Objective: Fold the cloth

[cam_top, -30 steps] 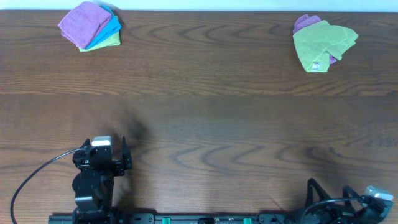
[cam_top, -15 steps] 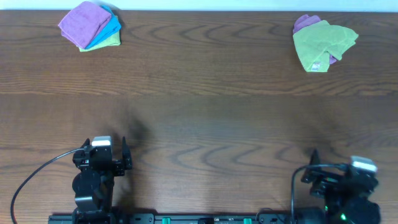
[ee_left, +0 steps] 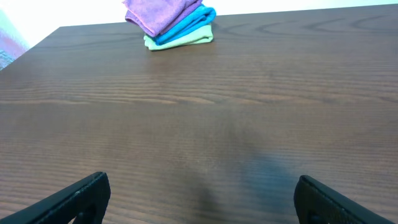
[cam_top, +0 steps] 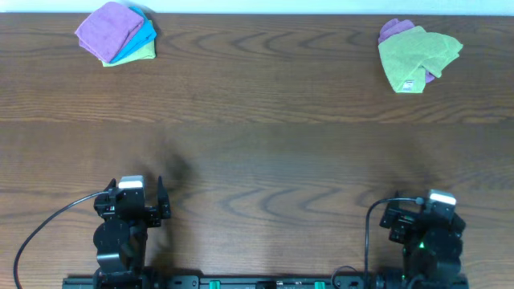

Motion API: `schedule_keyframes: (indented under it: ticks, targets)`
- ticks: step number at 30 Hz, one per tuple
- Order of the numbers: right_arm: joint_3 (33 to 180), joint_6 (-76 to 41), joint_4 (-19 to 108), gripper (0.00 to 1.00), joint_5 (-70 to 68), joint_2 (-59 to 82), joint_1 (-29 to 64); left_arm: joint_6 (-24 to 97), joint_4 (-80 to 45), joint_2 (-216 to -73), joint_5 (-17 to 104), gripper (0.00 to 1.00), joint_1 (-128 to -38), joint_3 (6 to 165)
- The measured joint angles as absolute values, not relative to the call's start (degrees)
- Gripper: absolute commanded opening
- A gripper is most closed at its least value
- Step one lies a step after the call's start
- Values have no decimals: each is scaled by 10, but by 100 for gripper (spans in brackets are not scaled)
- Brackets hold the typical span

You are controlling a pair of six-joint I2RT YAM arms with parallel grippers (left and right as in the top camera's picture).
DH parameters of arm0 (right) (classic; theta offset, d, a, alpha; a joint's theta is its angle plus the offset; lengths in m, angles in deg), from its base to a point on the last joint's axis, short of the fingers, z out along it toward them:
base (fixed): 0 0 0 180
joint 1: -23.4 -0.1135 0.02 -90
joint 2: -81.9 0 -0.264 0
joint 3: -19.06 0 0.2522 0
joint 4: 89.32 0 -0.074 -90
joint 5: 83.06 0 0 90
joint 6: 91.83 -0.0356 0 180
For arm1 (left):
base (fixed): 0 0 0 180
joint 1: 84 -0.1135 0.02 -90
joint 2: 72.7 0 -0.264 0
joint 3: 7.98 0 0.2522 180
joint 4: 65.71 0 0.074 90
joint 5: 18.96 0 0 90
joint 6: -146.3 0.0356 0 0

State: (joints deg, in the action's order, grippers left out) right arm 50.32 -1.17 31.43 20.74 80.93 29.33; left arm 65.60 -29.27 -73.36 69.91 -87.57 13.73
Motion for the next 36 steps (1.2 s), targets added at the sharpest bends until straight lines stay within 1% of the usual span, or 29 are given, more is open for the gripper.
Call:
schedule_keyframes:
  ticks: [12,15,22,36]
  targets:
    - [444,-11,323,99,164,809,293,656,-293,-734,699,96,-876,137]
    - [436,-9,325,99,159,809,276,656,-293,-734,699,95,-876,137]
    - [434,32,328,99,155,809,199,656,-293,-734,699,96,-876,137]
    - [434,45,328,99,138,809,192,656,-293,-734,699,96,-876,137]
